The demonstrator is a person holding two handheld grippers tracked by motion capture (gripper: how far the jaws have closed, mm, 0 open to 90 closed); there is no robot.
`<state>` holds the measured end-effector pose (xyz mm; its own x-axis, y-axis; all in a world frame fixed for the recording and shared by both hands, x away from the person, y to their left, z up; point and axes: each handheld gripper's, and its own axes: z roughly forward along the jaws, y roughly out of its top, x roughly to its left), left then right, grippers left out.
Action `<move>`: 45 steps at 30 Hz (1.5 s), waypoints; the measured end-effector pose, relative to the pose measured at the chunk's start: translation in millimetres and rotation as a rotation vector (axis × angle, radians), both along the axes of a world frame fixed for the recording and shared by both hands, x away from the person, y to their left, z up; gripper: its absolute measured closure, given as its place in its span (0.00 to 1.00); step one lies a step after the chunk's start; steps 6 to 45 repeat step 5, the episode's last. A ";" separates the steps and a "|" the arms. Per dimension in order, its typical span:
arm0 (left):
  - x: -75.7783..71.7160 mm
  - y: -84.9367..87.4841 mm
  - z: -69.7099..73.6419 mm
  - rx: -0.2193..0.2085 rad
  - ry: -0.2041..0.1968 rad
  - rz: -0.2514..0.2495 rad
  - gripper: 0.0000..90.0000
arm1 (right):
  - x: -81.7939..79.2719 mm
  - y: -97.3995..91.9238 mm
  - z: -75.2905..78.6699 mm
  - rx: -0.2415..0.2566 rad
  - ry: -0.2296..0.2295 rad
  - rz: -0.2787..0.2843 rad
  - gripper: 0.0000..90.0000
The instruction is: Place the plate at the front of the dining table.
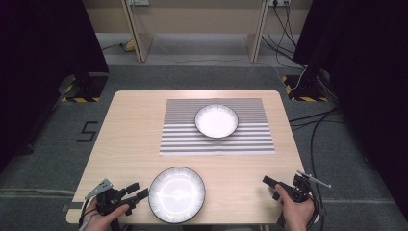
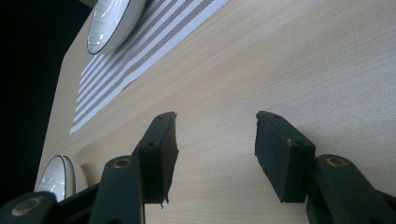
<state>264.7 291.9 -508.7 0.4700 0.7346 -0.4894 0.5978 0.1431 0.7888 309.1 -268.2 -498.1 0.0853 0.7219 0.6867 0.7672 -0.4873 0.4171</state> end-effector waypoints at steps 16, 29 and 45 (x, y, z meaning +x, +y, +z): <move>0.2 0.7 0.1 0.000 -0.001 0.002 0.38 | 0.8 0.4 -0.7 0.005 0.003 0.009 0.54; 0.2 0.7 0.1 0.000 -0.001 0.002 0.38 | 0.8 0.4 -0.7 0.005 0.003 0.009 0.54; 0.2 0.7 0.1 0.000 -0.001 0.002 0.38 | 0.8 0.4 -0.7 0.005 0.003 0.009 0.54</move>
